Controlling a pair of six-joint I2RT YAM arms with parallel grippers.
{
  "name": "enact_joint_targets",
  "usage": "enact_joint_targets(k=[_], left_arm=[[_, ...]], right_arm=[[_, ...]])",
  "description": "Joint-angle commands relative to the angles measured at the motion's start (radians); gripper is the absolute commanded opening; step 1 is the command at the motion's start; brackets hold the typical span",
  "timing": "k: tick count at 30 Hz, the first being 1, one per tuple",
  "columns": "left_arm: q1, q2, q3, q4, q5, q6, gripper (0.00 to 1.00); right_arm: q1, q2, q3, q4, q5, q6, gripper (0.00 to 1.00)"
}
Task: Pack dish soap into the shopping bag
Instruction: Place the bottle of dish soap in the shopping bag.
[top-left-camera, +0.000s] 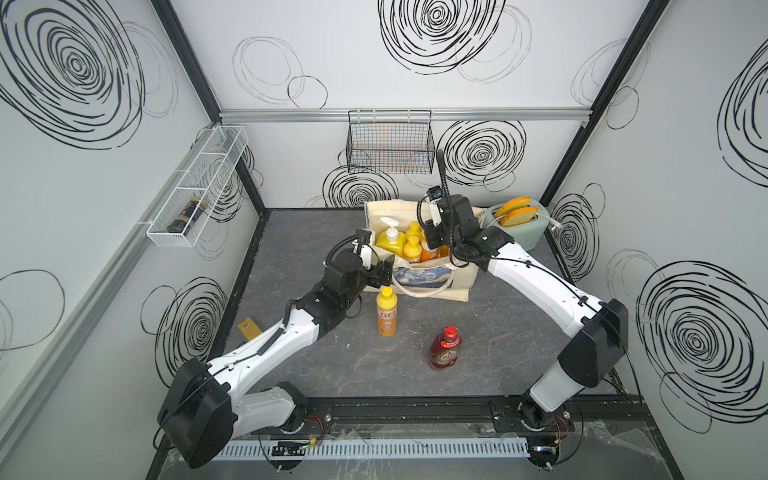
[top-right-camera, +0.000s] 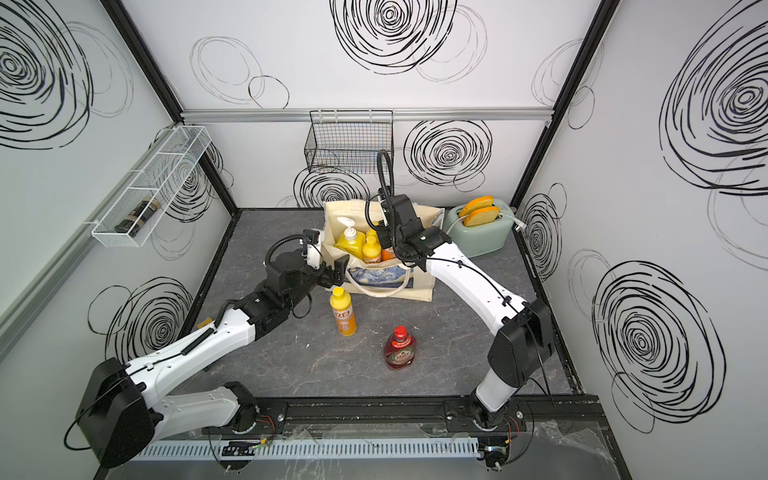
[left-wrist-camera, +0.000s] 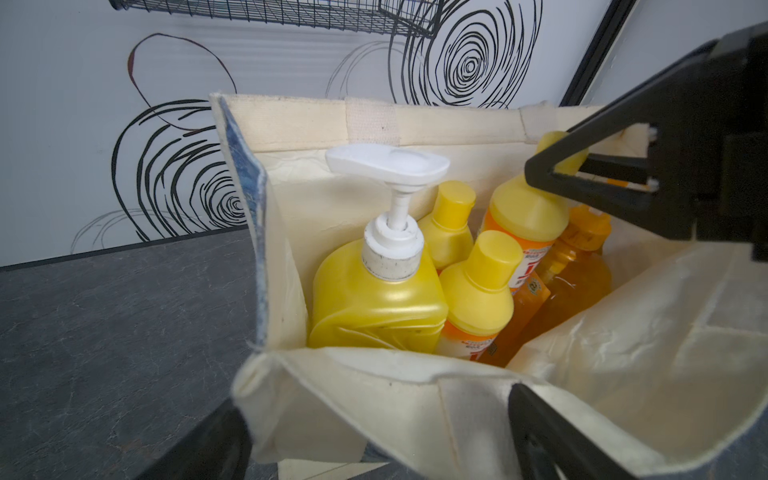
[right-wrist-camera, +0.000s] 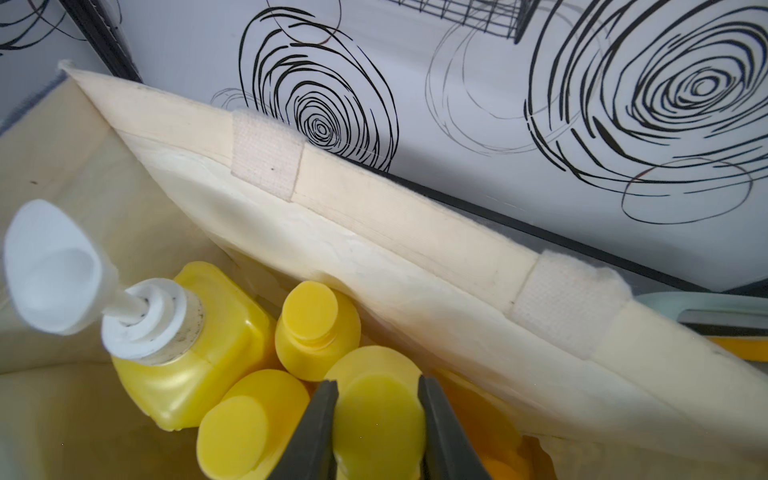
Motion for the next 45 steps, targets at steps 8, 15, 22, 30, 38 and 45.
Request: enact_joint_targets(k=[8, 15, 22, 30, 38, 45], left_arm=[[-0.012, -0.024, 0.004, 0.011, 0.013, 0.016, 0.96], [-0.011, -0.023, 0.004, 0.012, 0.013, 0.015, 0.96], [-0.011, -0.022, 0.004, 0.014, 0.016, 0.015, 0.96], [-0.011, -0.023, 0.004, 0.012, 0.014, 0.016, 0.96], [-0.011, -0.023, 0.004, 0.014, 0.016, 0.016, 0.96], [-0.011, -0.024, 0.004, 0.011, 0.014, 0.016, 0.96]], right_arm=[[-0.008, -0.051, -0.063, 0.13, 0.076, 0.068, 0.0], [-0.013, -0.016, -0.074, 0.144, 0.075, 0.072, 0.0], [-0.021, 0.024, -0.034, 0.15, 0.08, 0.047, 0.0], [-0.024, 0.056, -0.039, 0.149, 0.067, 0.042, 0.1], [-0.024, 0.029, -0.023, 0.145, 0.01, 0.034, 0.45], [-0.031, -0.028, 0.032, 0.102, -0.07, 0.024, 0.65]])
